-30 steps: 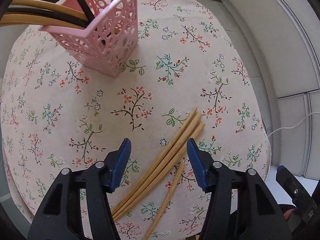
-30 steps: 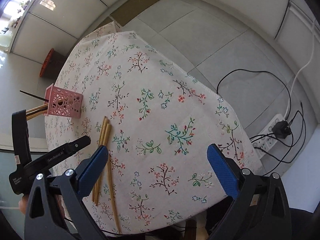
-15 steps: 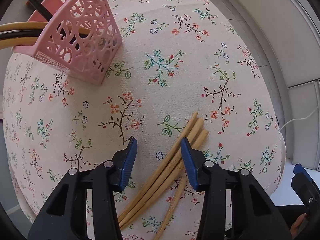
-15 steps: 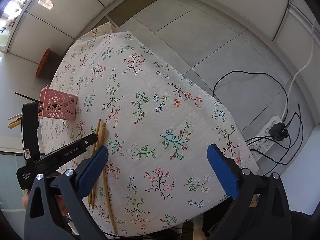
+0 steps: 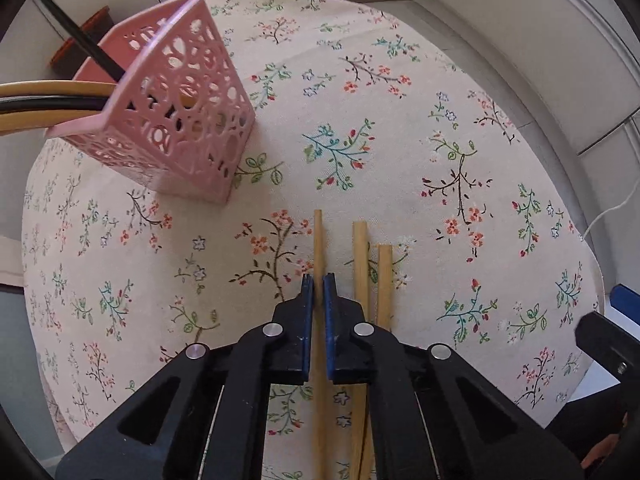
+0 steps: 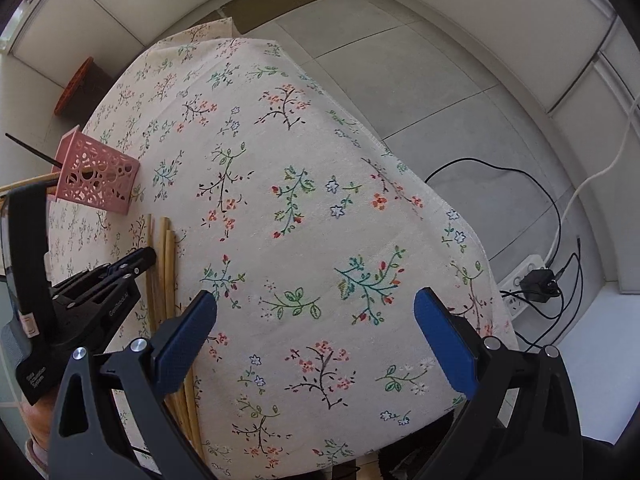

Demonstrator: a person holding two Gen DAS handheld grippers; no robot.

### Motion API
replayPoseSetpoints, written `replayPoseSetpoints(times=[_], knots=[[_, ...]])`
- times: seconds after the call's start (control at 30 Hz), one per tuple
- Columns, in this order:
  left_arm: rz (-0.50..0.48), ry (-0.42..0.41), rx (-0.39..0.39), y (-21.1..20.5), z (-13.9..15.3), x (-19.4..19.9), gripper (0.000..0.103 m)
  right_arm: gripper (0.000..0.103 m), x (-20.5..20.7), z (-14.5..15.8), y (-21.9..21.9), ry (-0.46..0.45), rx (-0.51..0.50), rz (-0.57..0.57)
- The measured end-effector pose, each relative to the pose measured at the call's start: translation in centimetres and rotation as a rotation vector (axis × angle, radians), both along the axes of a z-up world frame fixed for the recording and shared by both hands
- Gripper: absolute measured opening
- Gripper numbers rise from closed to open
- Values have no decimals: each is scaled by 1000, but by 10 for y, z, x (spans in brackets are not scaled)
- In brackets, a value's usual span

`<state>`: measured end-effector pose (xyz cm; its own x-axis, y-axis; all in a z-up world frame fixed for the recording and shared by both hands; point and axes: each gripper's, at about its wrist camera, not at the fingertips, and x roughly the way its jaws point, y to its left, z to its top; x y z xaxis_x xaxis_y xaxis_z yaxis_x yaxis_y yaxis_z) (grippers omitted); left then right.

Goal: Organize utensils
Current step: 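Lift the chopstick with the left gripper while the right gripper grasps another wooden chopstick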

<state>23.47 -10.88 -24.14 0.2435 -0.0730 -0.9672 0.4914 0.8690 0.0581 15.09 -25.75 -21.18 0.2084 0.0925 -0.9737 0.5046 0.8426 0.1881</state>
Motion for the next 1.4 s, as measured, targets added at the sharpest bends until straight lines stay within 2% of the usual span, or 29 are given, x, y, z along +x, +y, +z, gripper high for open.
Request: replayPoseSetpoints(times=[0.13,0.2,0.33,0.4,0.53,0.8,0.83,0.87,0.9,1.0,1.07,1.2,1.4], knots=[[1,-80,-38,31,25,-13,4,96,11,-8,15,28,60,19],[8,-120,-50,47,41,-23,4,91,14,-13,30,53,91,43],[49,-174,-111,80,75,-34,4,70,18,-20,63,108,38,105],[63,-195,-140,94,87,-37,5,67,20,-22,74,113,32,108],[80,-216,-172,109,101,-48,5,61,22,-26,90,124,30,111],[109,-225,-211,126,107,-50,5,55,23,-37,103,158,59,79],[113,-225,-213,127,108,-50,5,54,24,-35,105,150,41,79],[115,-225,-217,128,108,-51,5,47,24,-35,107,143,29,78],[116,-227,-219,129,109,-51,5,45,25,-36,109,143,10,78],[119,-235,-216,130,110,-53,5,22,27,-35,117,111,-56,73],[130,-243,-219,131,111,-53,5,14,29,-34,120,92,-53,71],[148,-311,-247,132,126,-59,5,9,24,-25,107,-5,38,28],[182,-391,-315,141,162,-76,5,8,11,38,84,-208,67,26]])
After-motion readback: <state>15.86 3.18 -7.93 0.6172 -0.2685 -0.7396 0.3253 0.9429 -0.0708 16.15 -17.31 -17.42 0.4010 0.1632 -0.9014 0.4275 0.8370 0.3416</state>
